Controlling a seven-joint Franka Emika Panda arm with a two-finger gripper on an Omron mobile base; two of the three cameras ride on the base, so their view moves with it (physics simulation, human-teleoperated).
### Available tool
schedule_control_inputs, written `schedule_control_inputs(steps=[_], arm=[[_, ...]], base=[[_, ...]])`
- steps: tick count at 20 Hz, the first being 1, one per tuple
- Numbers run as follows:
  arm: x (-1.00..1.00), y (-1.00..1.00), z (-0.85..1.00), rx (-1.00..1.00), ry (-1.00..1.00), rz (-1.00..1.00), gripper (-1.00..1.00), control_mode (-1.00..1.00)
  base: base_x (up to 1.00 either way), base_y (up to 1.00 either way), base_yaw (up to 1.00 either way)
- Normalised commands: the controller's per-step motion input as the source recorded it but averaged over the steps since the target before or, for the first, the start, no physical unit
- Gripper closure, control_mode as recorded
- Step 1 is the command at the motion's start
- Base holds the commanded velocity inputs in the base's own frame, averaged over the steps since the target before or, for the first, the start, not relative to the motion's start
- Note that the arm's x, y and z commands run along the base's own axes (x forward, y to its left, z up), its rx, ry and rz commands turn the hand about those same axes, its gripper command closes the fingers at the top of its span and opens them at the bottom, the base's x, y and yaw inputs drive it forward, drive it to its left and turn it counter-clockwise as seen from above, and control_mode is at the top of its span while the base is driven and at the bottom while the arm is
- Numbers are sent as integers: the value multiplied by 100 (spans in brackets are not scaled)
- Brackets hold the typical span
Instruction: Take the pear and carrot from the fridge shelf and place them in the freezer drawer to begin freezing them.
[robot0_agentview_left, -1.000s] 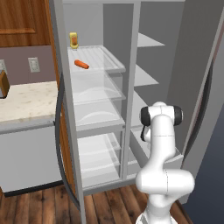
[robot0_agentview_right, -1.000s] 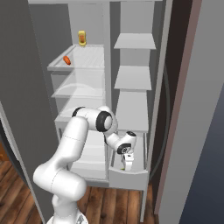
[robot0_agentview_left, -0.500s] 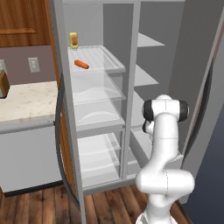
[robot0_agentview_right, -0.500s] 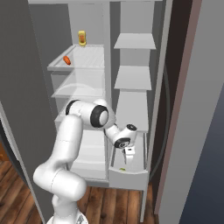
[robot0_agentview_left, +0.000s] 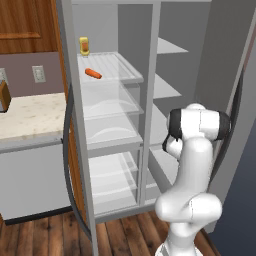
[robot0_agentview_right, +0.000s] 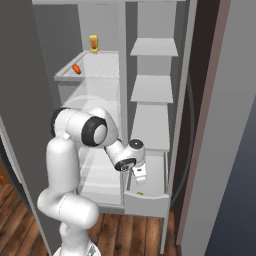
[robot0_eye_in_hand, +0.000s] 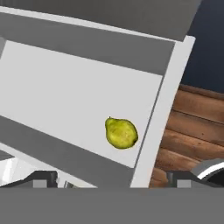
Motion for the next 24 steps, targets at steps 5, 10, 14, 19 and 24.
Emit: schedule_control_inputs(steps=[5, 10, 14, 19, 24], arm=[[-71, 38, 75, -13, -7, 0, -100, -100], [-58, 45, 88, -10, 0, 3, -100, -100], [-18, 5, 100, -1, 2, 6, -100, -100], [0, 0, 100, 1, 16, 11, -100, -100], [0, 21, 90, 0, 22, 13, -100, -100]], base=[[0, 0, 0], [0, 0, 0], [0, 0, 0], [0, 0, 0], [0, 0, 0]])
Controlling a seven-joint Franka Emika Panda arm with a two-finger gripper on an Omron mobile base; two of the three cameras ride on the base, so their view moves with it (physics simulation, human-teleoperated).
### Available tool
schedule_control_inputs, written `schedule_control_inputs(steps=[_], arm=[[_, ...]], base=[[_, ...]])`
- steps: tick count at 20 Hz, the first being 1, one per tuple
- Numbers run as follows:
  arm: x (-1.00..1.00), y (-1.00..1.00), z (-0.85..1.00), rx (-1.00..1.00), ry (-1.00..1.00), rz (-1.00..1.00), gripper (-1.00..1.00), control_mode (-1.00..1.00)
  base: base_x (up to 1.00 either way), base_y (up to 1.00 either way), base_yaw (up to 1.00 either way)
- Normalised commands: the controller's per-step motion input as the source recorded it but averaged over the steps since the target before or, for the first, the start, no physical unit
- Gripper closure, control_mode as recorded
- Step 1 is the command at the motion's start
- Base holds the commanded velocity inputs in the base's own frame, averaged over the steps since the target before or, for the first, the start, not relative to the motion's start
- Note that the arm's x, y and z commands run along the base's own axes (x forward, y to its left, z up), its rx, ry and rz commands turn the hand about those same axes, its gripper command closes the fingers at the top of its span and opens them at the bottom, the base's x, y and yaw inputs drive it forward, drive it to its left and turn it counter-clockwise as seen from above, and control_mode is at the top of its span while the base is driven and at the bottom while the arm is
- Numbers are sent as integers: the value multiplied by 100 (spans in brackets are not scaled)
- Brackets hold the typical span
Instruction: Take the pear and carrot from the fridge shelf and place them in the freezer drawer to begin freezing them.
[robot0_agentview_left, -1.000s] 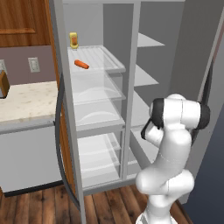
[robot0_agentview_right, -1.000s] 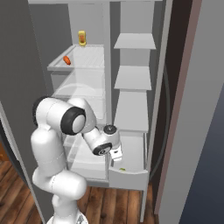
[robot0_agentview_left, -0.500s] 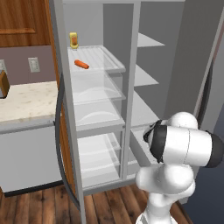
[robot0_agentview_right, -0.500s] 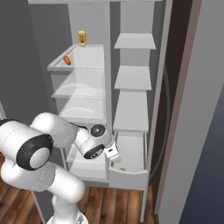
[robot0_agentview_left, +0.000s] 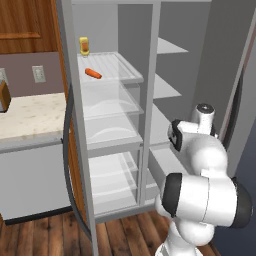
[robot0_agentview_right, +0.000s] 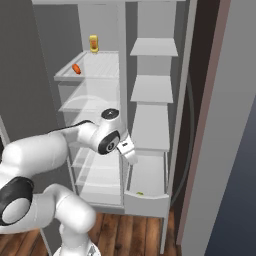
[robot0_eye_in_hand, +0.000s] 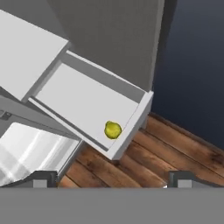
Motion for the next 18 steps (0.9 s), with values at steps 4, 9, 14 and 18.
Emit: schedule_control_inputs(steps=[4, 9, 14, 18], arm=[[-19, 59, 22, -2, 20, 15, -100, -100], [-44, 70, -14, -5, 7, 7, -100, -100], [-60, 15, -35, 0, 0, 1, -100, -100], [-30, 5, -37, 0, 3, 0, -100, -100]], base=[[0, 0, 0], [0, 0, 0], [0, 0, 0], [0, 0, 0]])
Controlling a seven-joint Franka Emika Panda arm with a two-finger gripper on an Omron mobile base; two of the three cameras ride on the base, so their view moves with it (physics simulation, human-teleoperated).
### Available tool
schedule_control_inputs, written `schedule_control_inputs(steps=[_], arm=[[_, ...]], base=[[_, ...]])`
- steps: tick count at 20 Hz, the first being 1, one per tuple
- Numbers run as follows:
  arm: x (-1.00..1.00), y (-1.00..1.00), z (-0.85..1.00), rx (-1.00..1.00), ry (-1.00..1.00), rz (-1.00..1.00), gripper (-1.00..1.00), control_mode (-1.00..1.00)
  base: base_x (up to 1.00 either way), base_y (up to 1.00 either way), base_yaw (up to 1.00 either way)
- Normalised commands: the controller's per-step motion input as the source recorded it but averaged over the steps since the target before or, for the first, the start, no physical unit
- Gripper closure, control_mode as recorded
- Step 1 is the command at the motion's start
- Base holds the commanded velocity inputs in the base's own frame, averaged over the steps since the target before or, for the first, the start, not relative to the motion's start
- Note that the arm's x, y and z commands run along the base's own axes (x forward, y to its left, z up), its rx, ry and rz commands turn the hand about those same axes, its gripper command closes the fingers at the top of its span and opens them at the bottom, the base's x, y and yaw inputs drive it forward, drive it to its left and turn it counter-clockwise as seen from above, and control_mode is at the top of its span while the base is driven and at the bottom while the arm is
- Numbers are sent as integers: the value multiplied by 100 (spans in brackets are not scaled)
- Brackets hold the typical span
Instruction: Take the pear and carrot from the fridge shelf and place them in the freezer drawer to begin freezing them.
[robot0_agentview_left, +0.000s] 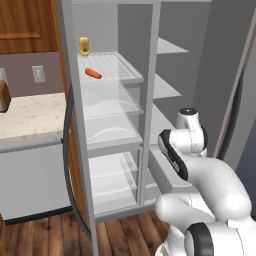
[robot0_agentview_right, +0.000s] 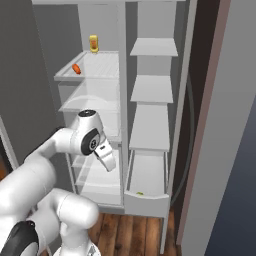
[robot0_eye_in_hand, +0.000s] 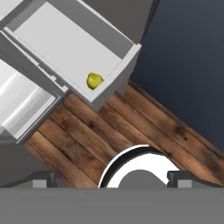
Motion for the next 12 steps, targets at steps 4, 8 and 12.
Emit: schedule_control_inputs(steps=[4, 8, 12], arm=[[0, 15, -29, 0, 9, 0, -100, -100], [0, 29, -26, 1, 10, 1, -100, -100], [2, 11, -6, 1, 3, 1, -100, 100]], base=[[0, 0, 0], [0, 0, 0], [17, 38, 4]])
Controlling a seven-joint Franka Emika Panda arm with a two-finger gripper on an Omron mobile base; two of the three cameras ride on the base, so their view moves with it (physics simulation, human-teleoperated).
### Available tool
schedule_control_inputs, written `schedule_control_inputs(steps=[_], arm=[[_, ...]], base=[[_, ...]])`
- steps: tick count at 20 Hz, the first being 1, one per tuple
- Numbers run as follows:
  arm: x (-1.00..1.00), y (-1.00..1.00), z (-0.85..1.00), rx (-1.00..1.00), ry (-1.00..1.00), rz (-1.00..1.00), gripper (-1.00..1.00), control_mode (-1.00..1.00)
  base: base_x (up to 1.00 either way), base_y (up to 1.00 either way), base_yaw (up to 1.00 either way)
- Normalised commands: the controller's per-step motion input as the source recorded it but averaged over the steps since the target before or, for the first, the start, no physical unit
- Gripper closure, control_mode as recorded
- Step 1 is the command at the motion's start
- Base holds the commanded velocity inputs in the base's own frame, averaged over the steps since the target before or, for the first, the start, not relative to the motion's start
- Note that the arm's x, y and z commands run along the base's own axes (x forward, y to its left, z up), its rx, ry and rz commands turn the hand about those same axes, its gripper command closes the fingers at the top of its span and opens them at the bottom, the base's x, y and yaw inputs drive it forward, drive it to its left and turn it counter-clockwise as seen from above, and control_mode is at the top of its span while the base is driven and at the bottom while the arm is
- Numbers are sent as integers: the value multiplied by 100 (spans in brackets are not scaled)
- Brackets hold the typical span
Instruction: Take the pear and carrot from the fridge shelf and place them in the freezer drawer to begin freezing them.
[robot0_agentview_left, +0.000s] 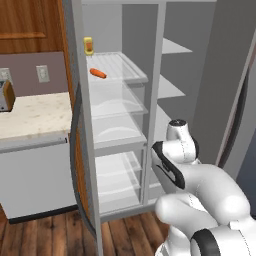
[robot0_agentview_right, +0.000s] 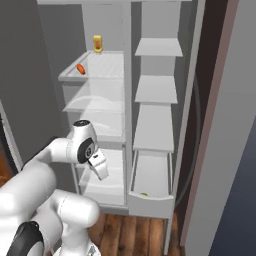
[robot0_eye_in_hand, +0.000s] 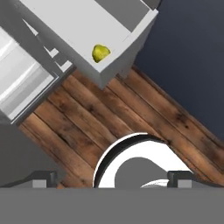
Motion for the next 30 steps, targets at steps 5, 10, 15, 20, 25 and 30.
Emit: schedule_control_inputs(steps=[5, 10, 15, 20, 25, 30], arm=[[0, 0, 0, 0, 0, 0, -100, 100], [0, 0, 0, 0, 0, 0, -100, 100], [0, 0, 0, 0, 0, 0, -100, 100], [0, 0, 0, 0, 0, 0, -100, 100], [0, 0, 0, 0, 0, 0, -100, 100], [1, 0, 43, -2, -12, 10, -100, -100]], base=[[41, 39, 7], [69, 10, 13], [75, 8, 22], [62, 18, 23], [30, 20, 17], [4, 6, 5]])
